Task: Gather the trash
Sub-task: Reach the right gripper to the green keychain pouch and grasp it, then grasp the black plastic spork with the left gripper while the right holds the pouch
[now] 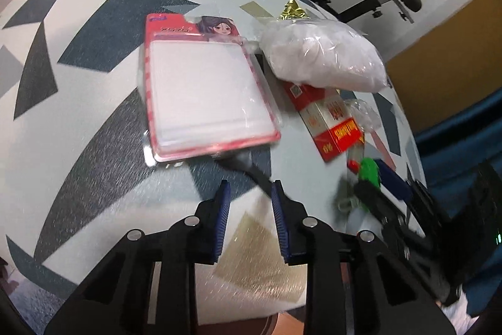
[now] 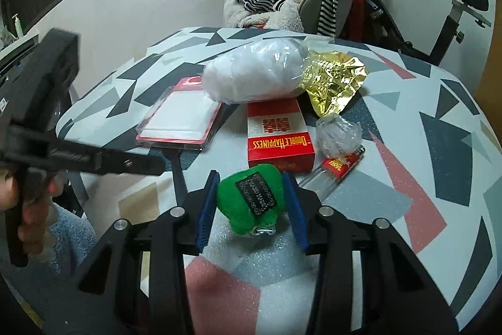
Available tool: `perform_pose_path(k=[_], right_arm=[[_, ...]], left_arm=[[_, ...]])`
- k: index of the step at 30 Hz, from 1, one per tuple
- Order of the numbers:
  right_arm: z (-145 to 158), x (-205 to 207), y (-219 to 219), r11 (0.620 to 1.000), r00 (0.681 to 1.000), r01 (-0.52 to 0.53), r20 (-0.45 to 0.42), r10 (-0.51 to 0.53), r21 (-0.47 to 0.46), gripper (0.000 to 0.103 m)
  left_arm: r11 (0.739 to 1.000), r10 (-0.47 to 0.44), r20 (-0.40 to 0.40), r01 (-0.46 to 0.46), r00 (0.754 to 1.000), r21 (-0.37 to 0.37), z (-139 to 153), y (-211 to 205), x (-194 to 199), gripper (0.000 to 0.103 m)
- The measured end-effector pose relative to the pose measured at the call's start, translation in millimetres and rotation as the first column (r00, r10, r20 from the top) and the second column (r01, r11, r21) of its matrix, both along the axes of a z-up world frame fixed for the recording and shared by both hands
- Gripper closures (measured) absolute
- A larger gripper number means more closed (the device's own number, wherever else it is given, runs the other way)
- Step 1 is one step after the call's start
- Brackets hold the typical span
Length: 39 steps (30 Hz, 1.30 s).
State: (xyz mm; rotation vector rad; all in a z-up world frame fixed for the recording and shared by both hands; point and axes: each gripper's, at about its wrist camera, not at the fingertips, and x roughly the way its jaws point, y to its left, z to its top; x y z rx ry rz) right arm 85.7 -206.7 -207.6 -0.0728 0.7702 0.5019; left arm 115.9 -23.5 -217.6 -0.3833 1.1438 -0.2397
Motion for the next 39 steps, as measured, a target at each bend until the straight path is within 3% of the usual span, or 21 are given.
perform_pose_path(k=[5, 10, 13, 17, 18, 20, 22, 28, 34, 39], right_arm=[[4, -2, -6, 1.000, 1.000, 0.009, 0.015, -0.009, 0.005, 0.060], [8, -2, -15, 0.999, 0.999, 0.037, 0.019, -0.038, 0.033, 0.060], [10, -4, -19, 0.998, 0.999, 0.045, 0.022, -0.046, 0.040, 0.060], [13, -6, -22, 0.998, 0.998, 0.051, 0.027, -0.052, 0.043, 0.060], [13, -6, -23, 0.998, 0.998, 0.053, 0.029, -0.054, 0.046, 0.060], [16, -9, -25, 0.997, 0.998, 0.055, 0.033, -0.057, 0.051, 0.060], [17, -11, -26, 0.997, 0.998, 0.053, 0.036, -0.055, 0.053, 0.060], [20, -16, -26, 0.997, 0.998, 0.046, 0.043, -0.049, 0.061, 0.060], [20, -21, -24, 0.996, 0.998, 0.044, 0.039, -0.047, 0.074, 0.060], [20, -22, -22, 0.996, 0.998, 0.046, 0.038, -0.049, 0.079, 0.060]], left_arm=[[0.996, 0.028, 0.006, -0.028, 1.000, 0.085, 2, -15, 10, 0.076], [0.957, 0.026, 0.039, -0.036, 0.999, 0.287, 5, -46, 10, 0.074], [0.939, 0.011, 0.046, -0.026, 0.999, 0.344, 4, -57, 10, 0.066], [0.905, -0.029, 0.063, 0.000, 0.998, 0.425, 2, -69, 6, 0.067], [0.899, -0.043, 0.073, 0.007, 0.996, 0.438, 2, -68, 3, 0.072], [0.904, -0.044, 0.077, 0.007, 0.996, 0.428, 3, -60, 1, 0.087], [0.920, -0.057, 0.069, 0.026, 0.996, 0.392, 4, -51, -1, 0.093], [0.929, -0.137, 0.070, 0.103, 0.988, 0.354, 4, -26, -29, 0.094], [0.948, -0.134, 0.049, 0.113, 0.990, 0.297, 3, 2, -42, 0.093], [0.932, -0.155, 0.071, 0.122, 0.985, 0.342, 2, -3, -44, 0.092]])
